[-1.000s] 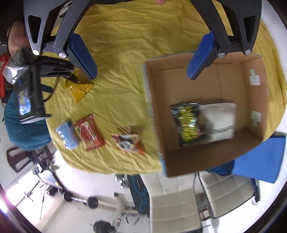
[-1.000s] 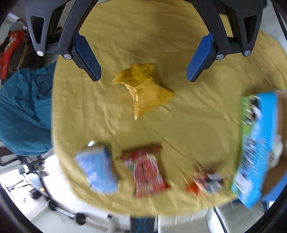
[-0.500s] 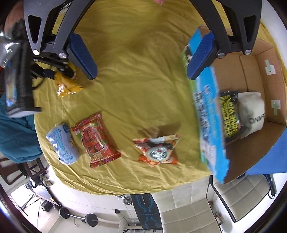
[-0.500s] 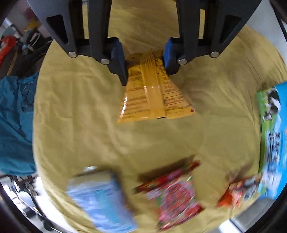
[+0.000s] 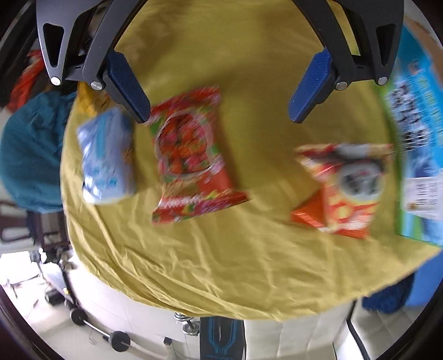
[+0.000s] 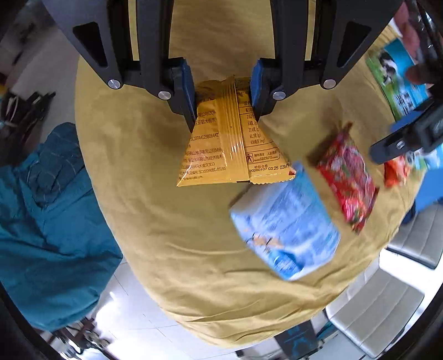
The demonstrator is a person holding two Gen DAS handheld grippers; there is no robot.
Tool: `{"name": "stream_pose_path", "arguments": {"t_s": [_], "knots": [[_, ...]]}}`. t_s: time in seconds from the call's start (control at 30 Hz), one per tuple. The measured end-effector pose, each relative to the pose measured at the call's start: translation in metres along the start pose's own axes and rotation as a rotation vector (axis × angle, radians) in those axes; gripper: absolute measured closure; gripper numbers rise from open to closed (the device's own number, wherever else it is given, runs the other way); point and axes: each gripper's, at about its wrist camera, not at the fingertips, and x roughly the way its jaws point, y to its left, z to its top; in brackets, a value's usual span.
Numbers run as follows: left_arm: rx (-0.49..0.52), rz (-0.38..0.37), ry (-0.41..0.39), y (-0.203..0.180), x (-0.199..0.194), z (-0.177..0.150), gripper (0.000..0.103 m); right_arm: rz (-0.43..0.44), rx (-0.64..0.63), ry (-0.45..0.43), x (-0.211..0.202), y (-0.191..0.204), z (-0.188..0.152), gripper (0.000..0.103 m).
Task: Organize soft objects
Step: 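Grasp the yellow chip bag with the right gripper while the left grasps the red candy bag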
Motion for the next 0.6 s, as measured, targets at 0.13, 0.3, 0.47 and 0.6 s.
{"name": "stream_pose_path", "arguments": {"t_s": [0.13,0.3,0.47,0.6], "knots": [[-0.039,-0.048,0.008,-0.004,0.014,0.018,0.004,0.005,0.010,0.000,0.002,-0.005,0.005,0.068],[0.018,0.005,0.034,-0.018,0.033,0.034,0.035,0.002,0.013,0.011,0.014,0.000,0.004,0.068],[0.116,0.039,0.027,-0.030,0.038,0.025,0.059,-0.021,-0.010,0.020,0.021,-0.001,-0.004,0.068],[0.217,0.125,0.001,-0.034,0.031,-0.011,0.059,-0.021,-0.047,0.045,0.024,0.001,-0.024,0.068]]}}
